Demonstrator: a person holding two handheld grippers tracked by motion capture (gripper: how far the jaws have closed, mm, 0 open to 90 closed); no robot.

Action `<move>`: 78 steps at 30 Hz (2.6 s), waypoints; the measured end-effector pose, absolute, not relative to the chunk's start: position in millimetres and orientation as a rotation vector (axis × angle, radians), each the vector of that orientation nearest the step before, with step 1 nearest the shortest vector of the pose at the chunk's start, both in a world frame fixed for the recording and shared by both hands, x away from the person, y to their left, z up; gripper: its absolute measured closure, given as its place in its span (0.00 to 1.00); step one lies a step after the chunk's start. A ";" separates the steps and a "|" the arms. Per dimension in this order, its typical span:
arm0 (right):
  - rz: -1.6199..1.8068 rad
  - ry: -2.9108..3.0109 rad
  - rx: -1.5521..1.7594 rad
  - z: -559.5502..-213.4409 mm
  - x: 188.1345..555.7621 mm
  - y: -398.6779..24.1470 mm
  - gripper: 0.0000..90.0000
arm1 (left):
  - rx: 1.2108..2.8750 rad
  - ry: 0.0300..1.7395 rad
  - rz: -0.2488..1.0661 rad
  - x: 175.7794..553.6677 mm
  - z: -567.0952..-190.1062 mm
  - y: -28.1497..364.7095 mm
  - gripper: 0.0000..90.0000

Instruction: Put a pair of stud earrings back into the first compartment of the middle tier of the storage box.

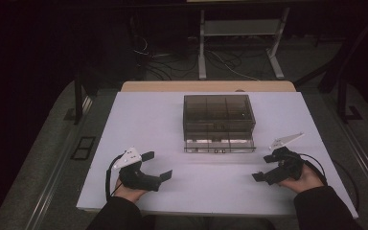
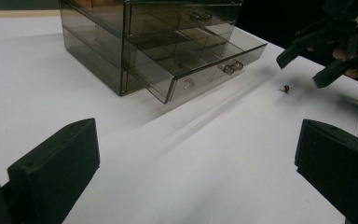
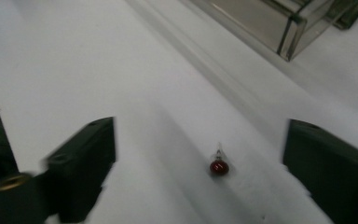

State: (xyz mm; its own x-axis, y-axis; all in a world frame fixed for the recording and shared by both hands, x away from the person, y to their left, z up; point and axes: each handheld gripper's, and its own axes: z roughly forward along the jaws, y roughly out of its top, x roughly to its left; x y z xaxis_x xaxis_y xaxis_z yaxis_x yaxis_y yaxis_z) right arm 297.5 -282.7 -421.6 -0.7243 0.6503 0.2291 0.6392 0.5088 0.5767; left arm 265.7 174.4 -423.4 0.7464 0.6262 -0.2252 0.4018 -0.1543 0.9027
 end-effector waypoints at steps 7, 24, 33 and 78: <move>0.956 2.727 1.188 -432.9 295.1 -284.0 0.42 | 1.783 0.806 0.238 265.6 -423.5 174.3 0.00; 0.871 2.692 1.153 -435.7 293.1 -282.7 0.87 | 1.784 0.806 0.238 265.4 -423.4 174.0 0.00; 0.897 2.697 1.161 -432.7 293.5 -285.2 0.87 | 1.784 0.808 0.237 265.3 -423.5 174.0 0.00; 1.031 2.678 0.885 -336.5 320.5 -237.1 0.87 | 1.784 0.802 0.238 266.1 -423.5 173.9 0.00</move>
State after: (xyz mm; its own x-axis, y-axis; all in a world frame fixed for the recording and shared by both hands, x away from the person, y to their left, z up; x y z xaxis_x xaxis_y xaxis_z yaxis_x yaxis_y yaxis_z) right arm 320.5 -237.1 -336.5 -0.8174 0.5707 0.0781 0.4759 0.5926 0.6499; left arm 266.1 173.9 -423.5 0.7495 0.6234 -0.2228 0.4005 -0.1590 0.9024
